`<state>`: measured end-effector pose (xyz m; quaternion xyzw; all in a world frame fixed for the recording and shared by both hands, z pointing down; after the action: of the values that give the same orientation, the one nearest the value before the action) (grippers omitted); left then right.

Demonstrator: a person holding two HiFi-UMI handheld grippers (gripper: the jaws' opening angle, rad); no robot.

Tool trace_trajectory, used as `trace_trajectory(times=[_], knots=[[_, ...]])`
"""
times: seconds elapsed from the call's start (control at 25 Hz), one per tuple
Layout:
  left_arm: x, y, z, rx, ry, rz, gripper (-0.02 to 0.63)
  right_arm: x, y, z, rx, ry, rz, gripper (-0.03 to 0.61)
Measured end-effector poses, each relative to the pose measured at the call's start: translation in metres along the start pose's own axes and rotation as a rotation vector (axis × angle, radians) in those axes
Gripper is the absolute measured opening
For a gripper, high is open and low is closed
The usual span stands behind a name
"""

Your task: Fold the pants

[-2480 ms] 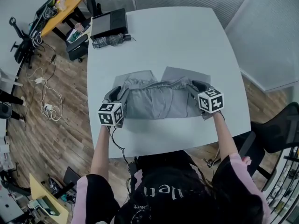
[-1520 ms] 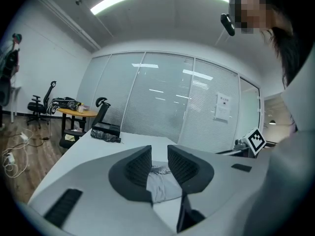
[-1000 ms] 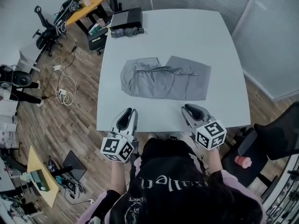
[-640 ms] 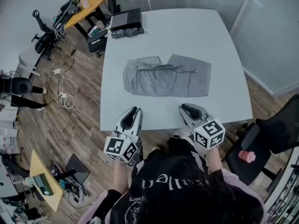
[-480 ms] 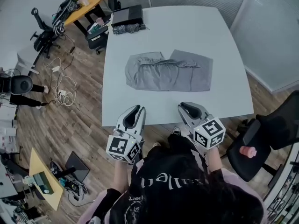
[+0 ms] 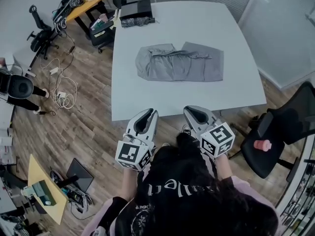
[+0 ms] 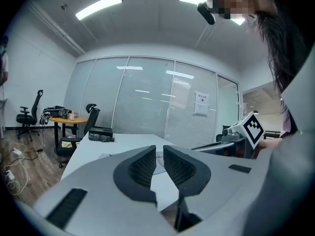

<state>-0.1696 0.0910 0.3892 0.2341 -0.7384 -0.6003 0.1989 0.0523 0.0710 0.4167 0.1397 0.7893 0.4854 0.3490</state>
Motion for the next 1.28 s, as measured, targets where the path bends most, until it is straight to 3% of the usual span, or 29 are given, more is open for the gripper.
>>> trace_trajectory(times=[0.52, 1.28], knots=[[-0.008, 0.007, 0.053, -0.026, 0.048, -0.003, 0.057, 0.05, 0.022, 0.019, -0.06, 0.019, -0.002, 0.029], [-0.009, 0.017, 0.079, -0.041, 0.04, 0.038, 0.057, 0.073, 0.032, 0.025, -0.046, 0.03, 0.029, 0.029]])
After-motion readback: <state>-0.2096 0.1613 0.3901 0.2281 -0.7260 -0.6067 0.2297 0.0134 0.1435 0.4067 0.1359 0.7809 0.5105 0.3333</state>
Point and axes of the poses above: the fingertips, and each gripper's own axes: z backward along the fingers, x to its left, y out of its underside, the point moved 9 cm from there along z, backward along the fingers, and after that the axes turned 9 degrees about -z, right-handed, at the moved point
